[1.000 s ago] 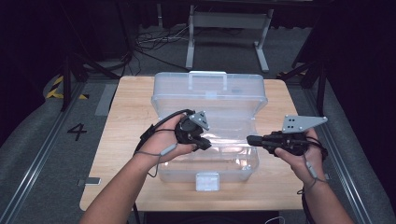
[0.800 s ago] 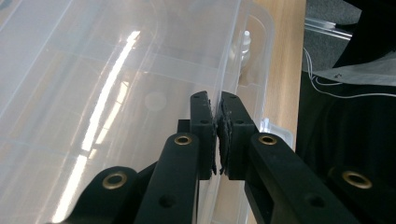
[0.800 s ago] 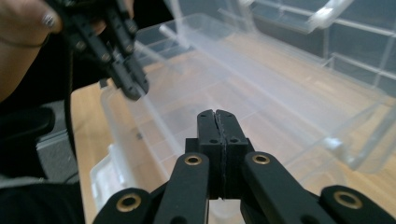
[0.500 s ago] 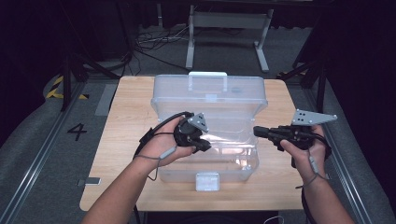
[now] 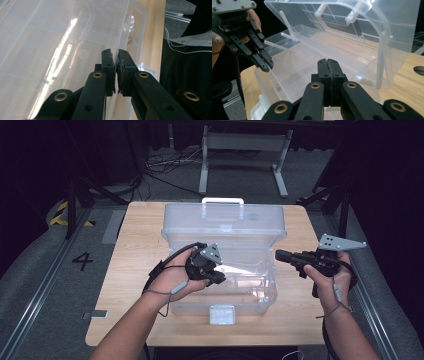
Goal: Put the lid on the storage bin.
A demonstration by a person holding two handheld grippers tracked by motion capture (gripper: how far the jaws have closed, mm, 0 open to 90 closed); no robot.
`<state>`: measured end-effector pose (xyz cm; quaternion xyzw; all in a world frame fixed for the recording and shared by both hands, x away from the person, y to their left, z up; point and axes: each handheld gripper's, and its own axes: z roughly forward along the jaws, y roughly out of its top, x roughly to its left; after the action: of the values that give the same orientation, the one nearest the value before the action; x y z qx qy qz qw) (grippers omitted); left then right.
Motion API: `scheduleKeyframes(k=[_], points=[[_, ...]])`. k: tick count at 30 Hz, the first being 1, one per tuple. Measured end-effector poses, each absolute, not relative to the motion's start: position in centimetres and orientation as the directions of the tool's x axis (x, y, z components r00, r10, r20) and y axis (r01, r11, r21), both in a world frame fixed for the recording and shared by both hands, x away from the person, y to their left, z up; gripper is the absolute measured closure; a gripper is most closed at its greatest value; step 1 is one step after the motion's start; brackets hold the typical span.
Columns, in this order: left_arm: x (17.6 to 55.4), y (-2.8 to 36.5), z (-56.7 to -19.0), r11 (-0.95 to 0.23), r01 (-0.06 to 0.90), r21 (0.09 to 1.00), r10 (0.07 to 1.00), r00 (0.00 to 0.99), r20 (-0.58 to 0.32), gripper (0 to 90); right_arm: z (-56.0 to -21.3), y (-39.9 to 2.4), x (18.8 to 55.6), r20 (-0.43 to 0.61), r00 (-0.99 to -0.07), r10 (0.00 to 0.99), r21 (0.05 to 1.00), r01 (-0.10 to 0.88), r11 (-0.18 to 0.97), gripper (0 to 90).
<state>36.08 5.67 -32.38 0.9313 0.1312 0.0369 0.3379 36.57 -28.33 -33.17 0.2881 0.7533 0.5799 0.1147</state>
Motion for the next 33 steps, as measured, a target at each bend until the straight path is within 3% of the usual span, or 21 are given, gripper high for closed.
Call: scheduleKeyframes(k=[6, 25, 33], points=[[35.4, 5.6, -32.5, -0.747, 0.204, 0.632, 0.275, 0.961, 0.015, 84.9, -33.2, -28.5, 36.7, 0.174, -0.804, 0.569, 0.943, 0.303, 0.139, 90.0], [34.9, 6.2, -32.7, -0.722, 0.226, 0.655, 0.289, 0.957, -0.011, 83.3, -33.5, -28.8, 37.1, 0.208, -0.794, 0.571, 0.936, 0.331, 0.119, 90.0], [34.8, 7.5, -31.6, -0.663, 0.23, 0.713, 0.302, 0.953, -0.027, 82.1, -33.5, -28.9, 37.2, 0.198, -0.791, 0.579, 0.938, 0.325, 0.123, 90.0]])
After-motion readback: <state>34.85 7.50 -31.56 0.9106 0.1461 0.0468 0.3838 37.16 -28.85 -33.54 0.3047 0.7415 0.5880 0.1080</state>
